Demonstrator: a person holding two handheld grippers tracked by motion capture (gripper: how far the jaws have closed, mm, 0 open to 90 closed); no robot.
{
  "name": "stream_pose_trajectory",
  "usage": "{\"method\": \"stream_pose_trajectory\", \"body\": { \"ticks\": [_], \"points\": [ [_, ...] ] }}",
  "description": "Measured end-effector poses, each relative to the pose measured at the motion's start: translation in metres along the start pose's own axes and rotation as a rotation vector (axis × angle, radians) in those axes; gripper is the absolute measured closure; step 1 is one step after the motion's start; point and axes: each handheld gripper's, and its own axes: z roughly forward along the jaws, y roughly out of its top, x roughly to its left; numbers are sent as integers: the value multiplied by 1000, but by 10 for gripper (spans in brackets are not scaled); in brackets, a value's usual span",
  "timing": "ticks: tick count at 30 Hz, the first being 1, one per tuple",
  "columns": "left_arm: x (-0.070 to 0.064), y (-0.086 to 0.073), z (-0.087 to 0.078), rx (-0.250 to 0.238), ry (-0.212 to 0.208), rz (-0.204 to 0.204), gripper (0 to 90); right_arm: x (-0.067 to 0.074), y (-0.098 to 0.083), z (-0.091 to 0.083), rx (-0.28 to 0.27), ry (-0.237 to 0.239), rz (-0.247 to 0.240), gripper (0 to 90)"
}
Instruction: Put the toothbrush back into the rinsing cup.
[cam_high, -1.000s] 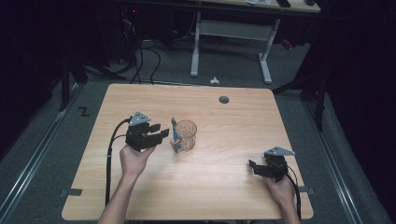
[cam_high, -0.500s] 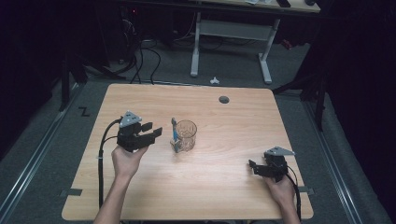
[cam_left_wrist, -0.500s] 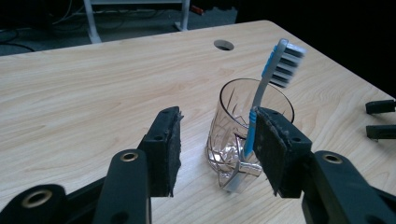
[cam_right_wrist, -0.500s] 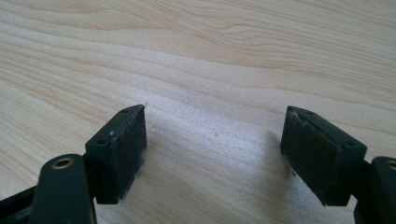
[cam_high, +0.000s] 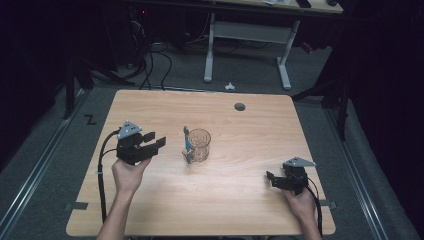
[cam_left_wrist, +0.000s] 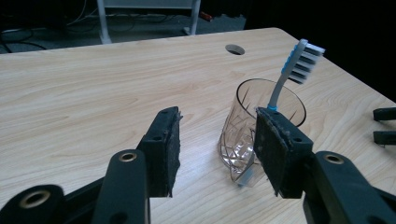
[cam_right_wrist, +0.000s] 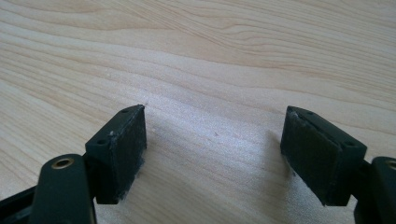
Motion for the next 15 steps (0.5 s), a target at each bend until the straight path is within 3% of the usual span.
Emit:
{"method": "stream_pose_trajectory", "body": {
  "ticks": [15],
  "points": [
    [12, -8, -17, -24, 30, -36, 505, 0, 0, 0, 0, 0, 0, 227]
  ]
}}
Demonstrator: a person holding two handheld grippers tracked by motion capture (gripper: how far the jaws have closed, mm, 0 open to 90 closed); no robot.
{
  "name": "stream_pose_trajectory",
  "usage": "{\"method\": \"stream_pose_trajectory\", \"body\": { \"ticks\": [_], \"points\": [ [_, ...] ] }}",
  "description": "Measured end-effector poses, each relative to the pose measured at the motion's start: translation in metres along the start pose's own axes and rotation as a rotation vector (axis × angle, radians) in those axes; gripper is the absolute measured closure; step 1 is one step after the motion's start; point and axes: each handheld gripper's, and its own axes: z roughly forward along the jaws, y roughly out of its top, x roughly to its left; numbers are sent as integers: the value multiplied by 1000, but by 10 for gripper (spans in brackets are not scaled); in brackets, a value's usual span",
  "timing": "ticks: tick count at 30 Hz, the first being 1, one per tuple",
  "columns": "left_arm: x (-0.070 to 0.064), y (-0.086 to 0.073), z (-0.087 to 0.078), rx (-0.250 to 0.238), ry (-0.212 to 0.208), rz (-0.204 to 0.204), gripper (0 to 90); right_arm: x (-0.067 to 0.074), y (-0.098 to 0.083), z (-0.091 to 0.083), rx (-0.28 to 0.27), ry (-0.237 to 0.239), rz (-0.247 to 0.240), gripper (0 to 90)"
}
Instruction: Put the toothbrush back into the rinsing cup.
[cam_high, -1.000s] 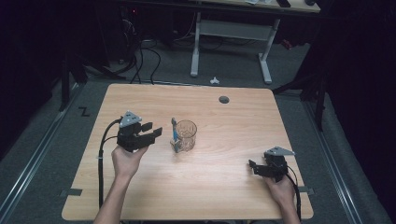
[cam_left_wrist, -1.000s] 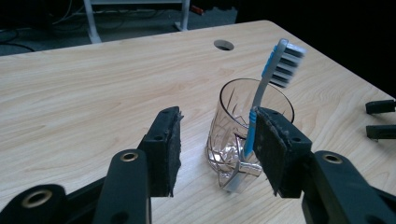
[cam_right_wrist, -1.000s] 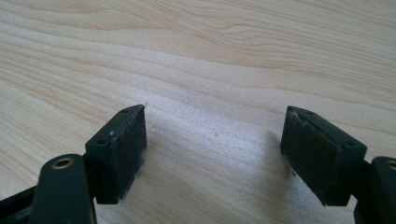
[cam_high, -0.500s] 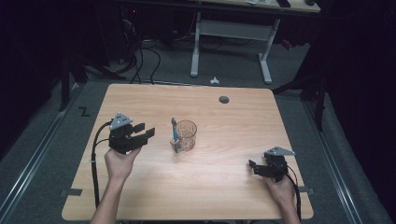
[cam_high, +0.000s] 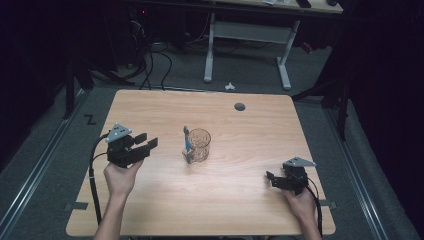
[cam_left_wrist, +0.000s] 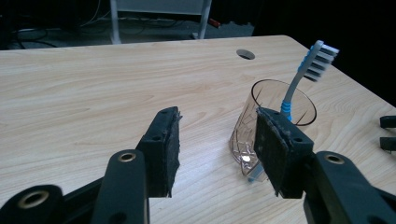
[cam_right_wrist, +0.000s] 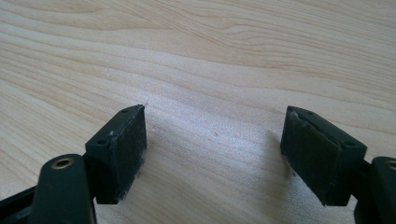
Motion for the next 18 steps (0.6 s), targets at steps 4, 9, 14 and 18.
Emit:
{"method": "stream_pose_trajectory", "body": {
  "ticks": [4, 9, 14, 18],
  "points": [
    [2, -1, -3, -2, 4, -1, 504, 0, 0, 0, 0, 0, 0, 227],
    [4, -4, -6, -5, 11, -11, 504, 0, 0, 0, 0, 0, 0, 227],
    [8, -7, -10, -10, 18, -20, 503, 0, 0, 0, 0, 0, 0, 227],
    [10, -11, -12, -8, 25, -27, 503, 0, 0, 0, 0, 0, 0, 227]
  ]
}}
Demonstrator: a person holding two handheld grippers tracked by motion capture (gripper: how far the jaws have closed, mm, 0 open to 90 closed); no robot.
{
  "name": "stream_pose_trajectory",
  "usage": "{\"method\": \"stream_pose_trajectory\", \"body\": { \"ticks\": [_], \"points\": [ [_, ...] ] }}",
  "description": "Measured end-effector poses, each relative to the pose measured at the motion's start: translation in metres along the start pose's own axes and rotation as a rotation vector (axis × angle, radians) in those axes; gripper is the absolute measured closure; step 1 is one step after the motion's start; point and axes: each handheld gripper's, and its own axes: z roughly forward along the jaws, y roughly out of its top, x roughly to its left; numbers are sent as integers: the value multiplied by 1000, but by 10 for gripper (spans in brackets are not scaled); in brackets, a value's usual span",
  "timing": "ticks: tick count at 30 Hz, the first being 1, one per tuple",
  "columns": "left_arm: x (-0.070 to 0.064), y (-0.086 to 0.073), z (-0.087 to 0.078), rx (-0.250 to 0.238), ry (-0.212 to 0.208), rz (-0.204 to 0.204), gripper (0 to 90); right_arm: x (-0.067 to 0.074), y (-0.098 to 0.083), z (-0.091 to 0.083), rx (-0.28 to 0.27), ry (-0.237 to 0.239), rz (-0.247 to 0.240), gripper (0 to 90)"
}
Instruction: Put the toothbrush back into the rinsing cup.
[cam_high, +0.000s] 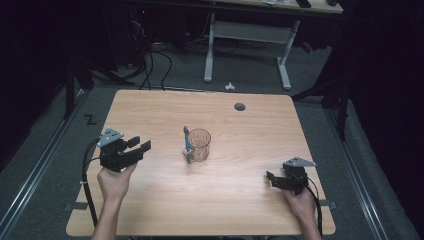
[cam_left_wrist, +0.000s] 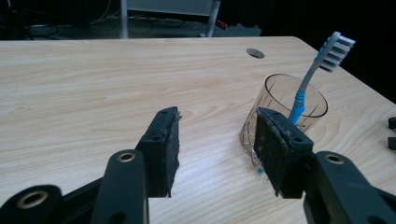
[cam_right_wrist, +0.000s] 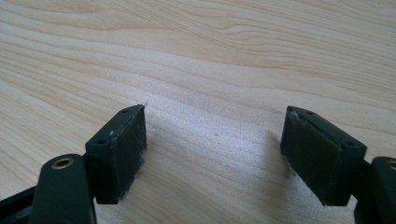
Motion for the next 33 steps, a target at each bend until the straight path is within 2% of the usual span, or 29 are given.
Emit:
{"method": "stream_pose_trajectory", "body": {
  "ticks": [14, 33],
  "points": [
    [8, -10, -5, -2, 15, -27, 502, 0, 0, 0, 0, -1, 0, 227],
    [19, -27, -7, 30, 45, -61, 498, 0, 0, 0, 0, -1, 1, 227]
  ]
}}
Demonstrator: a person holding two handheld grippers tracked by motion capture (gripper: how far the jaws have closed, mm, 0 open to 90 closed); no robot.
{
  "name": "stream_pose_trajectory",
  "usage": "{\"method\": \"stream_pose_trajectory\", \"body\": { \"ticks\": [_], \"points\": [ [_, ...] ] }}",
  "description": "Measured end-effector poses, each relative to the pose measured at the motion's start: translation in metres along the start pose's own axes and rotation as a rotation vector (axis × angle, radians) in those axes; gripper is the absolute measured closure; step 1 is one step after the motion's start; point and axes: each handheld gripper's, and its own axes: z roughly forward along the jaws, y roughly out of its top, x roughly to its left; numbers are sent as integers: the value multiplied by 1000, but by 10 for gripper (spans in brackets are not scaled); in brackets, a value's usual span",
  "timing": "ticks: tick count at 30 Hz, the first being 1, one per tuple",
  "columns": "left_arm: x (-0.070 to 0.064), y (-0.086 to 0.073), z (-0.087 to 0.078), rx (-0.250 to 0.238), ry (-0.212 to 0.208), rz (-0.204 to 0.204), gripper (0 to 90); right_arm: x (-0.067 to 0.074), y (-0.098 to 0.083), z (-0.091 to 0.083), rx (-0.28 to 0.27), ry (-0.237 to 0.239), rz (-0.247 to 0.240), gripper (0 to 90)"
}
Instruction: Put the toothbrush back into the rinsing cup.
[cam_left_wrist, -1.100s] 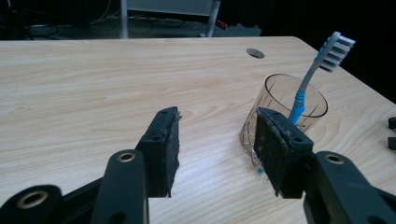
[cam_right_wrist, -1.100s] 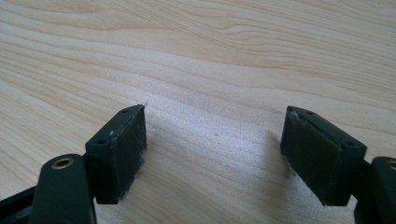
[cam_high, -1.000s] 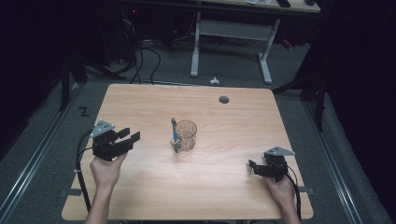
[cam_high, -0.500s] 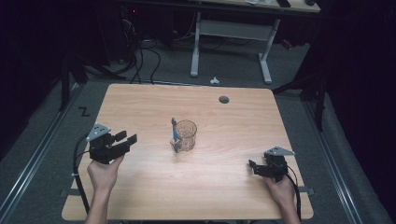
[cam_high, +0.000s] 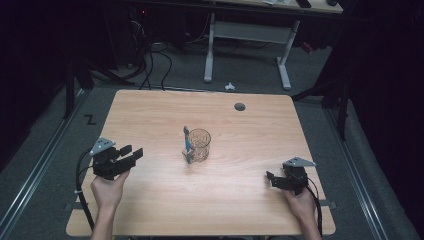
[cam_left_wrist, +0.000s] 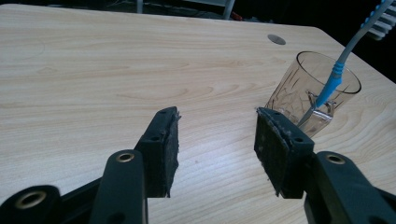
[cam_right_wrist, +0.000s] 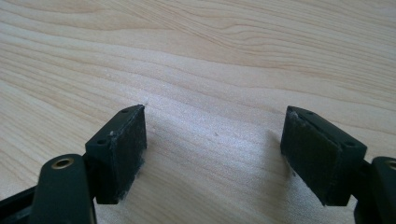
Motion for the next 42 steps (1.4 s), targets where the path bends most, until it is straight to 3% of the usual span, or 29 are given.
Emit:
{"method": "stream_pose_trajectory", "body": {
  "ticks": [42],
  "points": [
    [9, -21, 18, 62, 55, -32, 451, 0, 0, 0, 0, 0, 0, 227]
  ]
}}
